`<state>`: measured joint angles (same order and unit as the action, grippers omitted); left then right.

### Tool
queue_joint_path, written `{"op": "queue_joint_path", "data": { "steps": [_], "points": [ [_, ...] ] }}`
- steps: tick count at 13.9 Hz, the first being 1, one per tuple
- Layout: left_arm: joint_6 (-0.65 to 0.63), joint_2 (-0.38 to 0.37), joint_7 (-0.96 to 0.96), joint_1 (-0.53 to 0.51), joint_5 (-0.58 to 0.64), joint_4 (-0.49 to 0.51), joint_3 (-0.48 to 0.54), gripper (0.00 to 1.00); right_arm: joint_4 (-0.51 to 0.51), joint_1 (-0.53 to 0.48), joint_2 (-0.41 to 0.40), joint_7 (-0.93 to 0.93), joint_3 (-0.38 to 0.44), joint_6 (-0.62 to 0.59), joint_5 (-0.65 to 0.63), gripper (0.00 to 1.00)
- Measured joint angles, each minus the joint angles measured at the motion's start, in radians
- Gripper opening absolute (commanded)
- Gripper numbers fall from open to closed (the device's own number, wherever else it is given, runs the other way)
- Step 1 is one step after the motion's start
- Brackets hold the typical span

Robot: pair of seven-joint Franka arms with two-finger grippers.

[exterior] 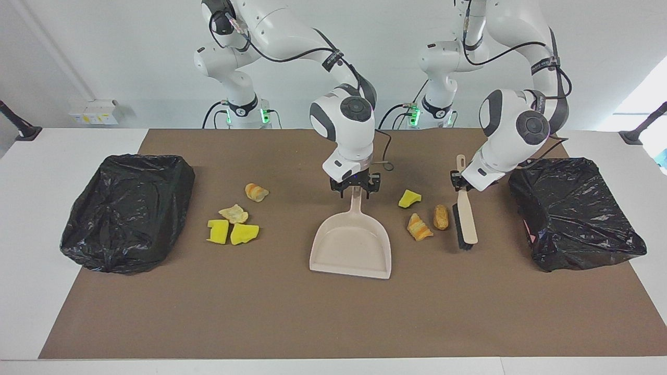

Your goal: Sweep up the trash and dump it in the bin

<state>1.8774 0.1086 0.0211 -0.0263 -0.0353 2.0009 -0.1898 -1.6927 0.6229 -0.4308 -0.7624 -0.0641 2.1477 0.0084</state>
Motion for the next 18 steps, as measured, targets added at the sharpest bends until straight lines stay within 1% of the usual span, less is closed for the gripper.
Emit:
{"op": "queue_joint_path", "data": {
  "steps": [1,2,3,4,5,6,9,12,14,15,18],
  "points": [
    [0.000,0.000,0.000,0.000,0.001,0.005,-0.001,0.00,-0.006,0.006,0.001,0.000,0.000,0.000,0.000,0.64],
    [0.004,0.000,0.000,0.001,0.001,0.016,-0.003,0.00,-0.011,0.012,0.003,0.000,0.000,-0.004,-0.002,0.55],
    [0.013,0.000,0.000,0.003,0.001,0.032,-0.005,0.00,-0.013,0.016,0.005,0.000,0.000,-0.012,-0.008,0.41],
    [0.020,0.000,0.002,0.007,0.001,0.047,-0.007,0.00,-0.013,0.018,0.007,0.000,0.000,-0.021,-0.024,0.23],
    [0.025,0.000,0.004,0.008,0.001,0.059,-0.010,0.00,-0.013,0.019,0.008,0.000,0.000,-0.026,-0.037,0.06],
    [0.028,-0.001,0.012,0.008,0.001,0.066,-0.013,0.00,-0.013,0.019,0.011,0.001,0.001,-0.030,-0.044,0.00],
    [0.027,-0.011,0.081,0.033,-0.014,0.089,-0.020,0.00,-0.013,0.019,0.015,0.046,0.001,-0.052,-0.084,0.00],
    [0.007,-0.035,0.194,0.119,-0.062,0.111,-0.023,0.00,-0.012,0.011,0.024,0.150,0.007,-0.056,-0.086,0.00],
    [0.001,-0.048,0.265,0.167,-0.094,0.116,-0.026,0.00,-0.012,-0.005,0.048,0.222,0.009,-0.068,-0.086,0.00],
    [0.000,-0.053,0.280,0.174,-0.101,0.116,-0.026,0.00,-0.012,-0.022,0.064,0.286,0.010,-0.089,-0.086,0.00],
    [-0.001,-0.073,0.280,0.159,-0.104,0.096,-0.008,0.00,-0.012,-0.096,0.115,0.568,0.010,-0.189,-0.086,0.00]
  ]
}}
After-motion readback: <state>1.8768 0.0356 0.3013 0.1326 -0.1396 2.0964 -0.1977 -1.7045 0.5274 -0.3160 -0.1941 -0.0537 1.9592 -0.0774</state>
